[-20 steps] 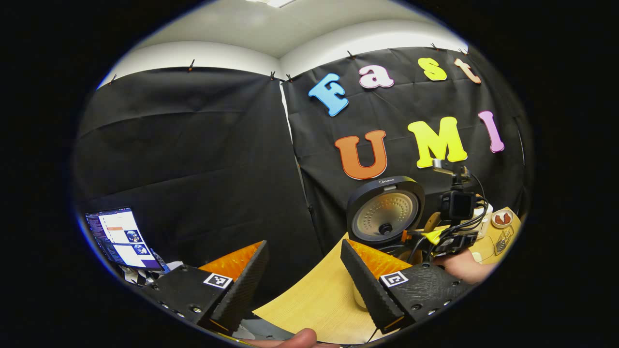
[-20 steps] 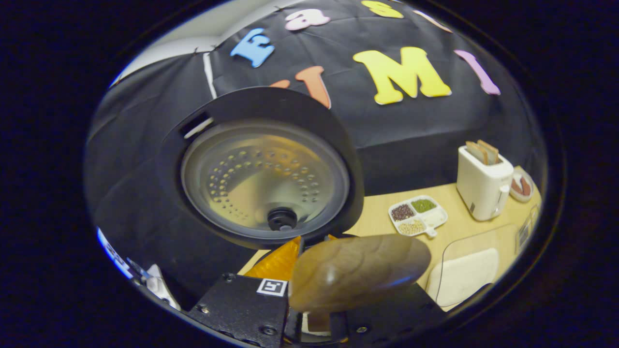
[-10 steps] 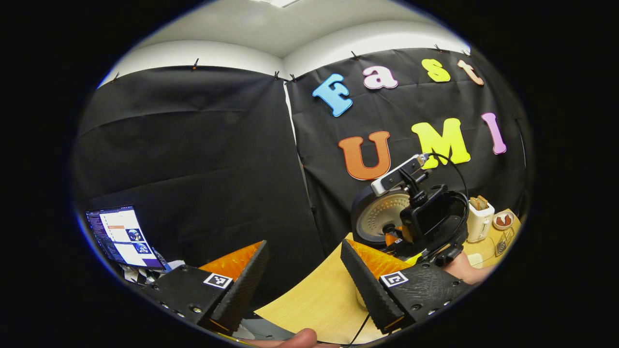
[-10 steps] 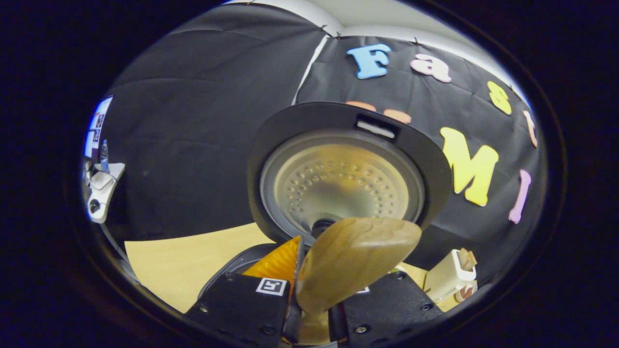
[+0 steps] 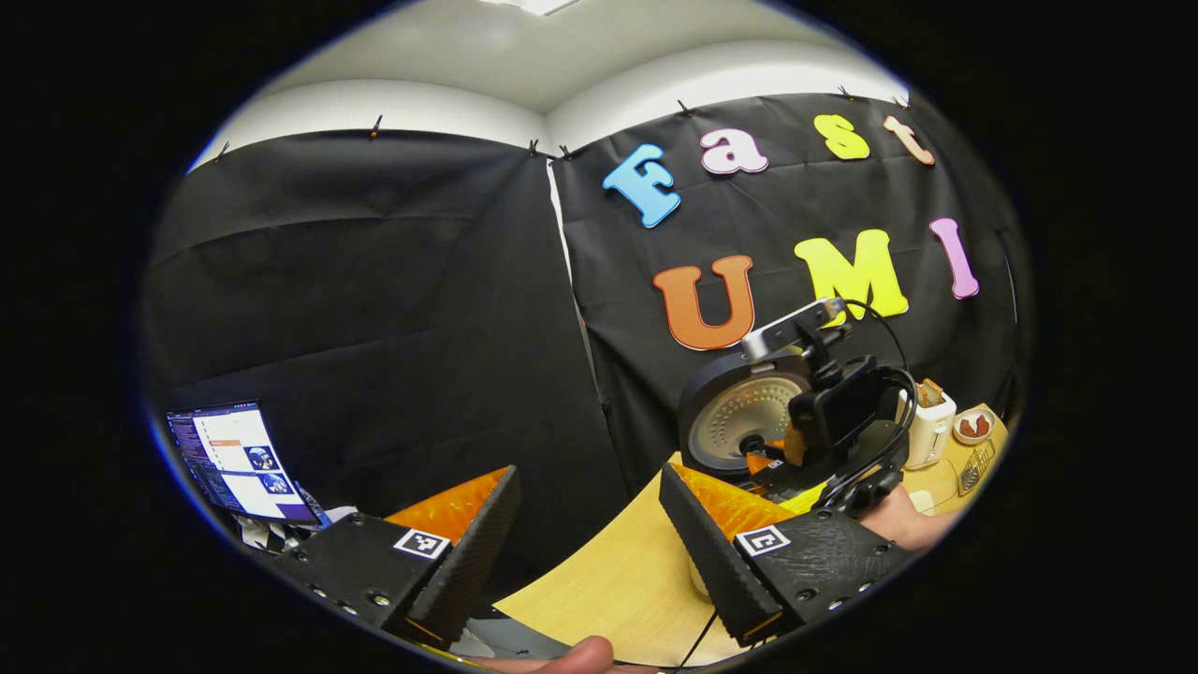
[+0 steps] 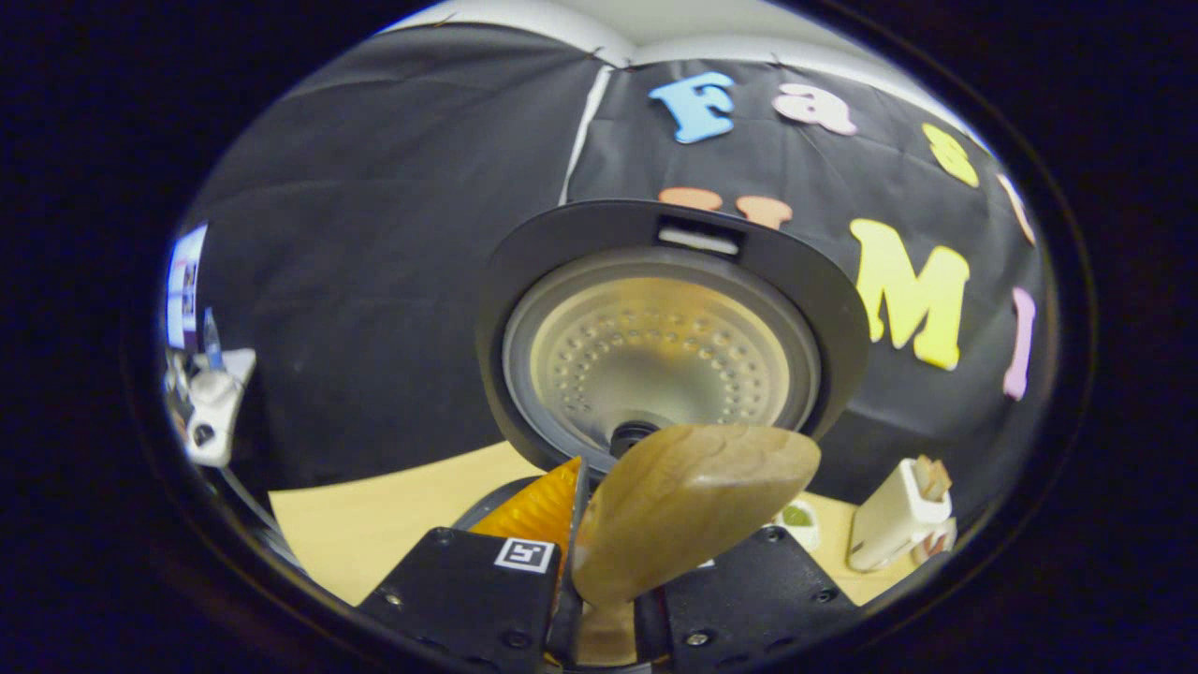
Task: Close the left gripper, press the button to open the rice cooker; take a wooden spoon from the chopstick holder with the right hand, scoop a spoonful of rice and pour it into the rice cooker, then put the wooden spoon back into the chopstick holder.
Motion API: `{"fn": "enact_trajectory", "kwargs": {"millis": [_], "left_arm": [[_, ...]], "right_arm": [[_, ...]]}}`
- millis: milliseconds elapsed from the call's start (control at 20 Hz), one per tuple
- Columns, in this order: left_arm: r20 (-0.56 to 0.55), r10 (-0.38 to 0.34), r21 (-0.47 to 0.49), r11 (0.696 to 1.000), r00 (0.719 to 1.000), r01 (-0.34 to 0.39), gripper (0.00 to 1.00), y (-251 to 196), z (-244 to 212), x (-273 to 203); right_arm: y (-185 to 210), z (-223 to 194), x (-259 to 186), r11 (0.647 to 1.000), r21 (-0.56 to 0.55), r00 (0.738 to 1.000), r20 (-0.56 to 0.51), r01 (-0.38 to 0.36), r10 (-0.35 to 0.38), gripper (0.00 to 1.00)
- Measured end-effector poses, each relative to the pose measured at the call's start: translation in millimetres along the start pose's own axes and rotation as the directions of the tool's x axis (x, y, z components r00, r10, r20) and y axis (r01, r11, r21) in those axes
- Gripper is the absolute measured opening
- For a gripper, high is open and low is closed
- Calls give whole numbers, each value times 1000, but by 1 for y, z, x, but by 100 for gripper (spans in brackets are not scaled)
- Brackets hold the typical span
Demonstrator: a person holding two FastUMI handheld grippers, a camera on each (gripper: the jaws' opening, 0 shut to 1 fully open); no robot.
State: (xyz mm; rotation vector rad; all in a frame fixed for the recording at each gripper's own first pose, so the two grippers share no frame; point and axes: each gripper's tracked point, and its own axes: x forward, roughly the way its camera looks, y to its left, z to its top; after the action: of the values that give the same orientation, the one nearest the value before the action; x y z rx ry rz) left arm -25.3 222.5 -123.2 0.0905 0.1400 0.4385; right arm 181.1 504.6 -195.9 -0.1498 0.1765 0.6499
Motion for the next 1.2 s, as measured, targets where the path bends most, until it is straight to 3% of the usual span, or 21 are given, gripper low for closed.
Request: {"fn": "enact_trajectory", "kwargs": {"millis": [150,250,350,650,800,1050,1200], "left_arm": [[8,-1,6,1000,1000,1,95,0,4,-4],[12,-3,7,1000,1000,3,95,-2,7,-5],[17,-6,15,1000,1000,6,95,-7,10,-6],[26,-31,22,999,999,30,95,-22,16,-10],[33,-50,24,999,998,49,95,-33,21,-12],[48,-91,31,995,995,89,96,-59,29,-15],[56,-115,41,993,992,113,95,-78,34,-18]], "right_arm": [[-10,16,-11,962,270,999,24,-36,30,23],[-23,28,-19,889,454,998,45,-59,43,23],[-38,43,-28,837,543,996,81,-63,23,22],[-83,67,-47,769,635,990,141,-66,-31,22],[-108,68,-62,774,633,984,156,-31,-89,22],[-214,51,-104,774,625,960,145,98,-238,22],[-288,25,-136,747,634,932,113,199,-344,22]]}}
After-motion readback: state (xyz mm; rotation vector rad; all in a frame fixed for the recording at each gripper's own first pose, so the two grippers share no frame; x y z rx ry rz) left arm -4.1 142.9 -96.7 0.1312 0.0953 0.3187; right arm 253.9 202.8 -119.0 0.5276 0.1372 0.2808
